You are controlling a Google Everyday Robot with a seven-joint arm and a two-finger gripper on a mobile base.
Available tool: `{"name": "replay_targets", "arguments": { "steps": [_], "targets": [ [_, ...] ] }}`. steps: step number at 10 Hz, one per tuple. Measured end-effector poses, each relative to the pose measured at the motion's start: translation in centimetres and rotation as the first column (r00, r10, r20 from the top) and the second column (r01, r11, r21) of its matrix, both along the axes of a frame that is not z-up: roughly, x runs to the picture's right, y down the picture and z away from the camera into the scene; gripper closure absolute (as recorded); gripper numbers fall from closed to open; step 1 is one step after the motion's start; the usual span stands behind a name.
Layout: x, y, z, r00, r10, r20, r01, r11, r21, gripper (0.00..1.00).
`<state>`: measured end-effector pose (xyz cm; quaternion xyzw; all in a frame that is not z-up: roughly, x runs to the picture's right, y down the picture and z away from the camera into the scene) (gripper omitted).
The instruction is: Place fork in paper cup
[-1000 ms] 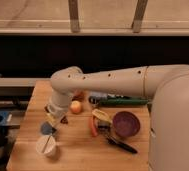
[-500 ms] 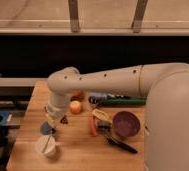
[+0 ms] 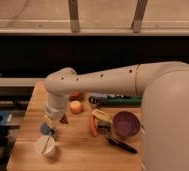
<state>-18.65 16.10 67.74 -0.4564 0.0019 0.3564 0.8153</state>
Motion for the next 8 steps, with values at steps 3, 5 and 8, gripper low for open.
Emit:
{"name": "replay_targets", "arguments": {
  "steps": [3, 5, 8],
  "targets": [
    [-0.6, 0.6, -0.1, 1.000, -0.020, 0.018, 0.020, 0.9997, -0.011, 0.56],
    [-0.8, 0.9, 0.0, 0.999, -0.027, 0.026, 0.028, 0.9994, -0.020, 0.38],
    [-1.1, 1.3, 0.0, 0.998, -0.044, 0.045, 0.046, 0.9986, -0.028, 0.34]
  ]
}}
